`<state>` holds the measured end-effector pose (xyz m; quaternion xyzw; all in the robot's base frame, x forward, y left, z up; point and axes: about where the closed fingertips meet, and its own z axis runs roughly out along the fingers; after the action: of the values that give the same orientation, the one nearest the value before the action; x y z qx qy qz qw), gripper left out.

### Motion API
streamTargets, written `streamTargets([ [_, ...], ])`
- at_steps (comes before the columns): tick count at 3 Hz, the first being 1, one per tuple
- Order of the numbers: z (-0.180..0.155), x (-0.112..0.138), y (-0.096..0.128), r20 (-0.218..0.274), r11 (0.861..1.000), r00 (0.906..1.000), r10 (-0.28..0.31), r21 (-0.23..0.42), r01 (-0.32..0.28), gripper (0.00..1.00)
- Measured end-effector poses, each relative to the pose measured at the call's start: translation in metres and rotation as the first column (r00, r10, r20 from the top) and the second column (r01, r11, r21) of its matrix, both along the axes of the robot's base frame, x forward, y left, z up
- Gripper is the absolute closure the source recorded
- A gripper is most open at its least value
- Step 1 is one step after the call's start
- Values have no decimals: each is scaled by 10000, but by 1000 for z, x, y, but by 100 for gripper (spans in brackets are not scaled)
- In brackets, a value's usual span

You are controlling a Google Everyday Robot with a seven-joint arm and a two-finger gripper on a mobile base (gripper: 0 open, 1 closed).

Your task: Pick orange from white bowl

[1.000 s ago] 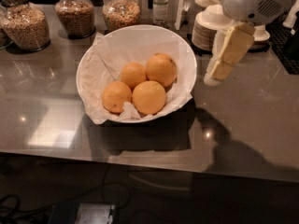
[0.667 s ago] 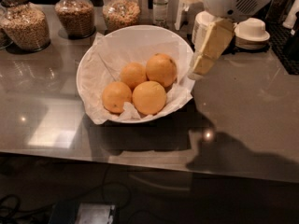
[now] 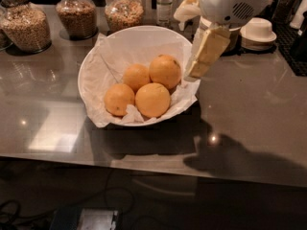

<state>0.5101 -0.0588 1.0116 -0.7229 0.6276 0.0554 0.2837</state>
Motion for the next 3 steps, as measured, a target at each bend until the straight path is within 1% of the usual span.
streamTargets([
  [1,0,0,0,0,10000,10000,0,0,0,42],
  [2,-13,10,0,-57,9998,9998,-194,89,195,41],
  [3,-29,23,1,-188,9990,9990,-414,174,417,23],
])
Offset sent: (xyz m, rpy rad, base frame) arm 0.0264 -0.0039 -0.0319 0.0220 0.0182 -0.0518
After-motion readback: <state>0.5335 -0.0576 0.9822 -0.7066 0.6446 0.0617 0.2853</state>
